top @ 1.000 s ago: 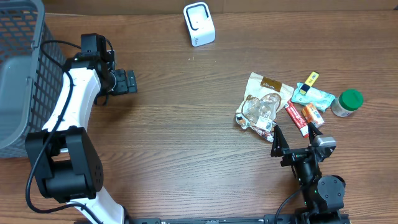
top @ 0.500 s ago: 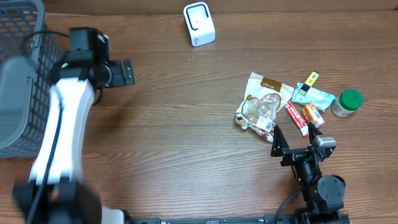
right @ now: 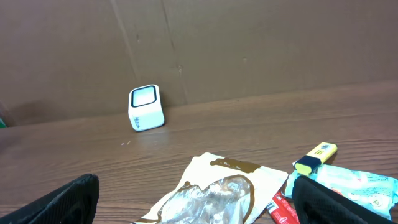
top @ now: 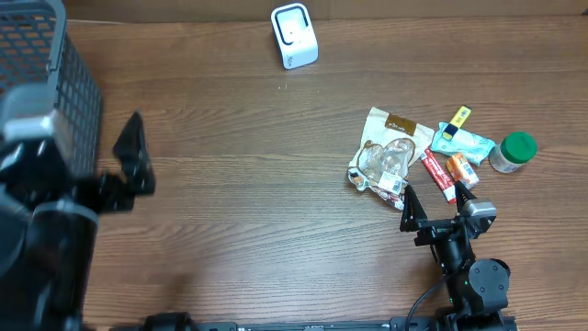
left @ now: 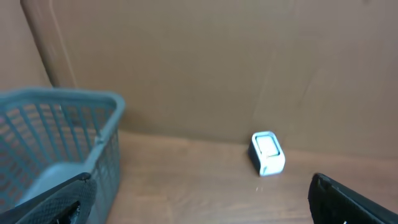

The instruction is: Scan the item barcode

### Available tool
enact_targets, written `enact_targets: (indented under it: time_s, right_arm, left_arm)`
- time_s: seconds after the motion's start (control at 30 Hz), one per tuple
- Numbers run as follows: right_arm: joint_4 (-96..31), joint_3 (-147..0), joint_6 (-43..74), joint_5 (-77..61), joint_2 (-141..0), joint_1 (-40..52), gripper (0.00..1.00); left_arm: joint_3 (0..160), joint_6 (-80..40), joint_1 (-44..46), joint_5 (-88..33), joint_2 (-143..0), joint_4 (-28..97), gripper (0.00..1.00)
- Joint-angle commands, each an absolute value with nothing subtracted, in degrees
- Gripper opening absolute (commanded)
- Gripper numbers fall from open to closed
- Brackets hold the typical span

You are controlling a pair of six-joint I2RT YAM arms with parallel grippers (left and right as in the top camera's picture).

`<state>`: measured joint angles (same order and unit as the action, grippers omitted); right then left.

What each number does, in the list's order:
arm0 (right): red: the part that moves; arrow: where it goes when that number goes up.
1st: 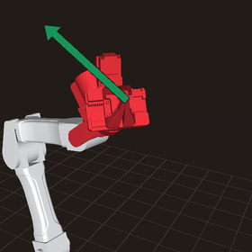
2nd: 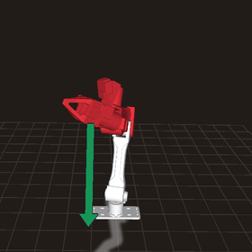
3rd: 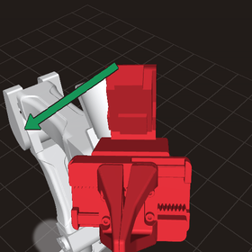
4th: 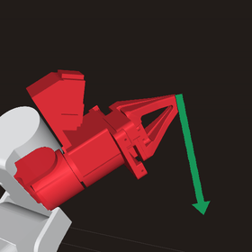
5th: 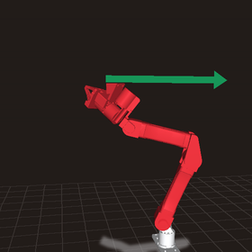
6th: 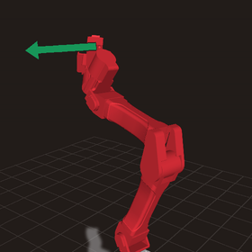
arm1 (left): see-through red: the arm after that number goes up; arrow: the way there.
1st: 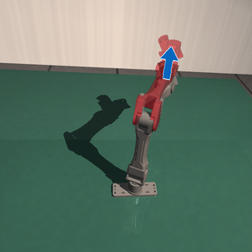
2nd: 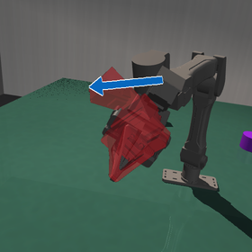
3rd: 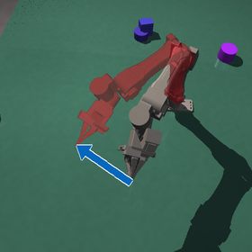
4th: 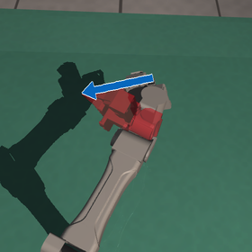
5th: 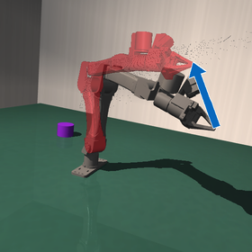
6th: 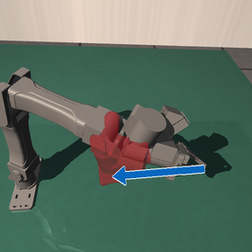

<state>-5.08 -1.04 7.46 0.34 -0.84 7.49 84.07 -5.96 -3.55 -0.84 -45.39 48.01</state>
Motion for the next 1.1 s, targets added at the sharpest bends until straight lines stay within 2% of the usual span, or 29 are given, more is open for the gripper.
enact_targets:
  time_s: [0.0, 0.23, 0.43, 0.53, 0.67, 0.9, 1.07]
  right_arm:
    - [-4.78, -0.45, 7.51, 0.27, -0.23, 7.20, 1.00]
    - [-4.78, -0.45, 7.51, 0.27, -0.23, 7.20, 1.00]
    - [-4.78, -0.45, 7.51, 0.27, -0.23, 7.20, 1.00]
    - [-4.78, -0.45, 7.51, 0.27, -0.23, 7.20, 1.00]
    - [-4.78, -0.45, 7.51, 0.27, -0.23, 7.20, 1.00]
    - [-4.78, -0.45, 7.51, 0.27, -0.23, 7.20, 1.00]
    - [-4.80, -0.45, 7.51, 0.27, -0.23, 7.20, 1.00]
  left_arm:
    - [83.46, -5.32, -3.33, -1.08, -45.28, 48.18, 1.00]
    - [74.39, -5.32, -3.33, -1.08, -40.51, 48.16, 1.00]
    - [60.42, -5.08, -3.36, -0.19, -32.38, 53.69, 1.00]
    - [53.49, -5.21, -3.36, -0.01, -26.92, 52.66, 1.00]
    - [45.15, -5.32, -3.36, -0.75, -18.90, 39.57, 1.00]
    - [30.22, -5.32, -3.36, -6.13, -4.80, 4.08, 1.00]
    - [20.62, -6.31, -3.36, -8.36, -0.54, -12.34, 1.00]
